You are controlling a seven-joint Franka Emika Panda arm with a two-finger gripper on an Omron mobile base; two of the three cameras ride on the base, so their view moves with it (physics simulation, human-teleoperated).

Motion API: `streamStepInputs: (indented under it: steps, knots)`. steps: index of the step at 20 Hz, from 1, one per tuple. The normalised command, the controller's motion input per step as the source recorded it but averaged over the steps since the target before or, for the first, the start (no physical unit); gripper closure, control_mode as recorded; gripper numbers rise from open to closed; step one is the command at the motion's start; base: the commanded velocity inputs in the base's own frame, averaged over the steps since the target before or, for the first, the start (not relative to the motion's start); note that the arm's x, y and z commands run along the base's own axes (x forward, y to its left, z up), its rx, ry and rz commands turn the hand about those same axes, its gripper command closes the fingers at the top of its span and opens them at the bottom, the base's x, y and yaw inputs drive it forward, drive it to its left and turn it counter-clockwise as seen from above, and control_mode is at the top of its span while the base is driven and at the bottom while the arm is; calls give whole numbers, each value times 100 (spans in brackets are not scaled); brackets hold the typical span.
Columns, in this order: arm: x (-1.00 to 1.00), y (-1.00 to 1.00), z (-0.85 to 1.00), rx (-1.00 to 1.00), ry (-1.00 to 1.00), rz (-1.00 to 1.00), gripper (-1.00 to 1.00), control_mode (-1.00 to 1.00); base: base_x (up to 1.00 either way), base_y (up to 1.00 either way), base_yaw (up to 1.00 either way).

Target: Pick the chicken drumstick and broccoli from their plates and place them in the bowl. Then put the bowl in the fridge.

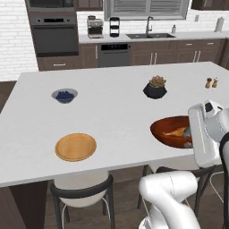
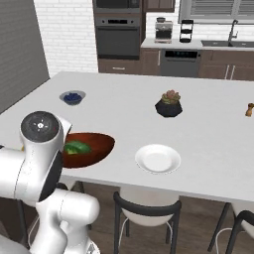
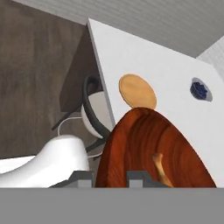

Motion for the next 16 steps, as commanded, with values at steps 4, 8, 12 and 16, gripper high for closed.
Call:
streamStepInputs:
  steps: [4, 8, 12, 16]
  knots:
    - [-2, 0, -64, 8, -11, 4, 100, -100, 0, 0, 0]
    - [-1, 0, -70, 11, -12, 2, 100, -100, 0, 0, 0]
    - [-30, 0, -28, 8, -26, 3, 100, -100, 0, 0, 0]
    - [-26, 0, -7, 3, -27, 1, 100, -100, 0, 0, 0]
